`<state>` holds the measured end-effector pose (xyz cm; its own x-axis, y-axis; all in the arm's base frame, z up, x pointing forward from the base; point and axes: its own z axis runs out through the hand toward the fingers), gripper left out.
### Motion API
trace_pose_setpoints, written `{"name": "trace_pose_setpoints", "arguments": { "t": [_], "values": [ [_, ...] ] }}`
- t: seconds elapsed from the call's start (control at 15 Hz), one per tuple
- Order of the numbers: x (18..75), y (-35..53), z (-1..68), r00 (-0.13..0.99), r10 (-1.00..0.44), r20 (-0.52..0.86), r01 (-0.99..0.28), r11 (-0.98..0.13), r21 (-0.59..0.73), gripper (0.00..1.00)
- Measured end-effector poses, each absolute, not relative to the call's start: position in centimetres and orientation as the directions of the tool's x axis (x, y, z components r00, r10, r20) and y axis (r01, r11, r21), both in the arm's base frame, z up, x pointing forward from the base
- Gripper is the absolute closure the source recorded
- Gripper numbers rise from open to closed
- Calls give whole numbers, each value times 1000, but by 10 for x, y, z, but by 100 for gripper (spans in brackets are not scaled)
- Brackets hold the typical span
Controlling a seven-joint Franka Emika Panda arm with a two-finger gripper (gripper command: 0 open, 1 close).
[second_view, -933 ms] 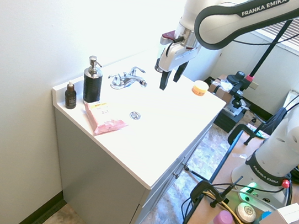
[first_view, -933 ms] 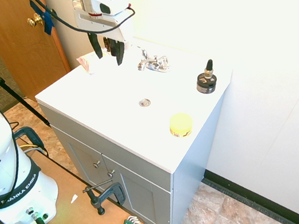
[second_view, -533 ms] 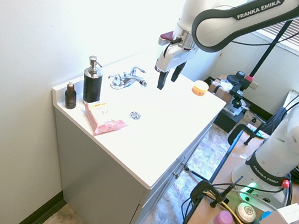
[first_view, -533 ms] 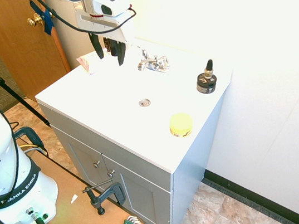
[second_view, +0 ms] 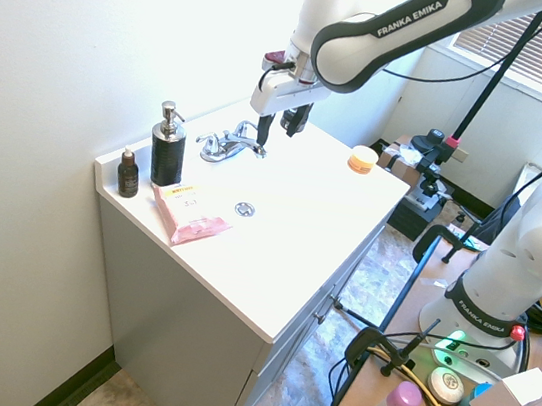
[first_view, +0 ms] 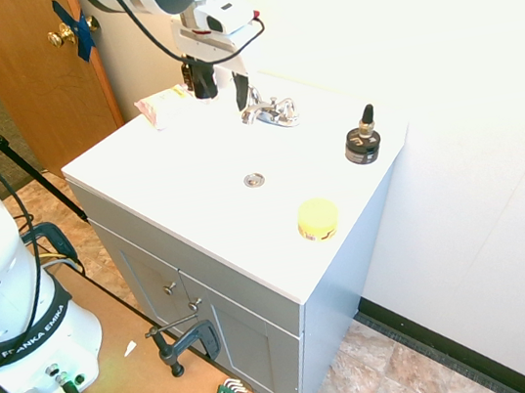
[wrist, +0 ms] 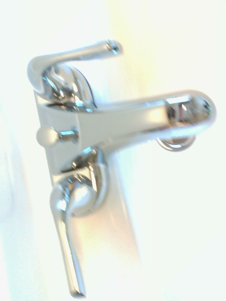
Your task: Turn off the cold water
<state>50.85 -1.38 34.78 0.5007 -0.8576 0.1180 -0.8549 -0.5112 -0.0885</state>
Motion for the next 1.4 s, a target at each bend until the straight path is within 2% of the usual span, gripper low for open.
{"name": "trace_pose_setpoints", "arguments": {
  "t": [0.33,1.4],
  "values": [
    [545,-57,317,420,-893,163,-898,-435,-64,0],
    [602,-82,305,347,-888,303,-927,-373,-32,0]
  ]
}}
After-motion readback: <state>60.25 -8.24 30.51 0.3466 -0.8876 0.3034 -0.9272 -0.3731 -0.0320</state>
